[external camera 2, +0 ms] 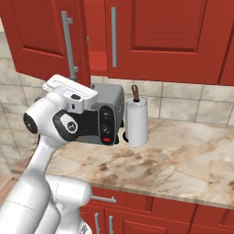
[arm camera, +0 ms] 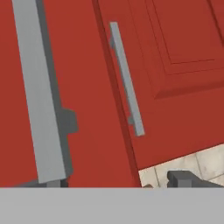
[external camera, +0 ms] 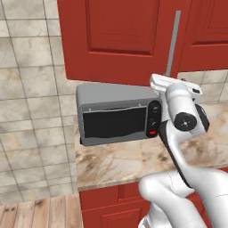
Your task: Open the cabinet. Pick the bowls from the counter and place them in the cabinet. Then close the cabinet.
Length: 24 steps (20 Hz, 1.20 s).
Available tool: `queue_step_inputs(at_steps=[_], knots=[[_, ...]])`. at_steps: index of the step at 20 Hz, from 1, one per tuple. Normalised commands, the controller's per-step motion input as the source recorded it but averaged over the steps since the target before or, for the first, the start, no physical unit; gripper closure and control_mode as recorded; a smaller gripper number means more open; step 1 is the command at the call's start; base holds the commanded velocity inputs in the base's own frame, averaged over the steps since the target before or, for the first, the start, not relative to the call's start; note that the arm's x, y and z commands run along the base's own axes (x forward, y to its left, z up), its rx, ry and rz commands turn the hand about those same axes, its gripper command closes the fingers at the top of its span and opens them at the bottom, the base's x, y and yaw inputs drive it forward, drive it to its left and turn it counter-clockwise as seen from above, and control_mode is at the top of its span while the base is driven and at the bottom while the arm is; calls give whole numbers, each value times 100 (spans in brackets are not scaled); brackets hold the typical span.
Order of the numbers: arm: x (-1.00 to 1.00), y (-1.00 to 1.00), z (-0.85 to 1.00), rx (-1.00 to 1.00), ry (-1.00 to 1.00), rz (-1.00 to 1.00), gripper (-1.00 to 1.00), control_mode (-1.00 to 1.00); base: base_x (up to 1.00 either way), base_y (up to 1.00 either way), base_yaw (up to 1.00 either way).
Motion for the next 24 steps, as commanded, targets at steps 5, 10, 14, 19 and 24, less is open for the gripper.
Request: queue_step_inputs(at_steps=[5, 10, 14, 19, 24], knots=[[96, -24, 0, -3, 0, 6, -100, -100, 0, 0, 0], [97, -37, 0, -2, 0, 2, -100, -100, 0, 0, 0], [100, -43, 0, 0, 0, 6, -100, -100, 0, 0, 0], [100, -24, 0, 9, 18, 19, -100, -100, 0, 0, 0], [100, -10, 1, 12, 18, 40, -100, -100, 0, 0, 0]])
